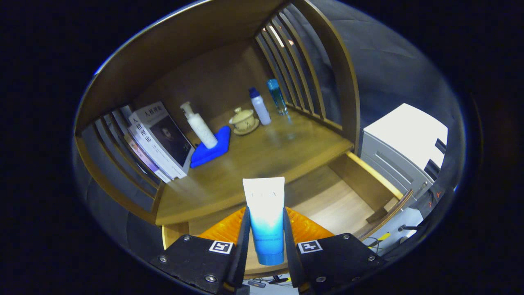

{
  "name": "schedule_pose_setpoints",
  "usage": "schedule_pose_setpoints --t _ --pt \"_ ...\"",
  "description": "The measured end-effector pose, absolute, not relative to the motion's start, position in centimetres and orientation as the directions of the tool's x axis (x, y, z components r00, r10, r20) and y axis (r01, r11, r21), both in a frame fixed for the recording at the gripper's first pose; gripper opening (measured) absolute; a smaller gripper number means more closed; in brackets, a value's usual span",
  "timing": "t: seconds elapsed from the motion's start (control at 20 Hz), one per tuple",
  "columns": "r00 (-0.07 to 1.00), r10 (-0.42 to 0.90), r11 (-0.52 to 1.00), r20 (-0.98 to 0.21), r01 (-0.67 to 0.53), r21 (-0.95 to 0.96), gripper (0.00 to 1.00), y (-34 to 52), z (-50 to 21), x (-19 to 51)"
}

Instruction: Pull open the drawer, take out the items inside it, and place them on the countertop above the cabinet.

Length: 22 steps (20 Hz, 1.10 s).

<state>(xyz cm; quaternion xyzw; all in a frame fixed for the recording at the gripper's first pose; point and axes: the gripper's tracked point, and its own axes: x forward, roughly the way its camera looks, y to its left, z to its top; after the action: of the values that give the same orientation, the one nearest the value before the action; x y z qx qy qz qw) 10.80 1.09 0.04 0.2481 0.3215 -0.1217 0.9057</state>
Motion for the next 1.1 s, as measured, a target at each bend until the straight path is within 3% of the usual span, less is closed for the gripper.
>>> schedule_pose_setpoints --t 0.55,1.1 --pt "0.848 0.012 0.967 -0.531 0.125 0.222 0.43 1.6 3.8 20.5" --pt "0.767 0.093 0.990 -0.635 -0.002 0.142 0.45 2.3 -1.1 26.0"
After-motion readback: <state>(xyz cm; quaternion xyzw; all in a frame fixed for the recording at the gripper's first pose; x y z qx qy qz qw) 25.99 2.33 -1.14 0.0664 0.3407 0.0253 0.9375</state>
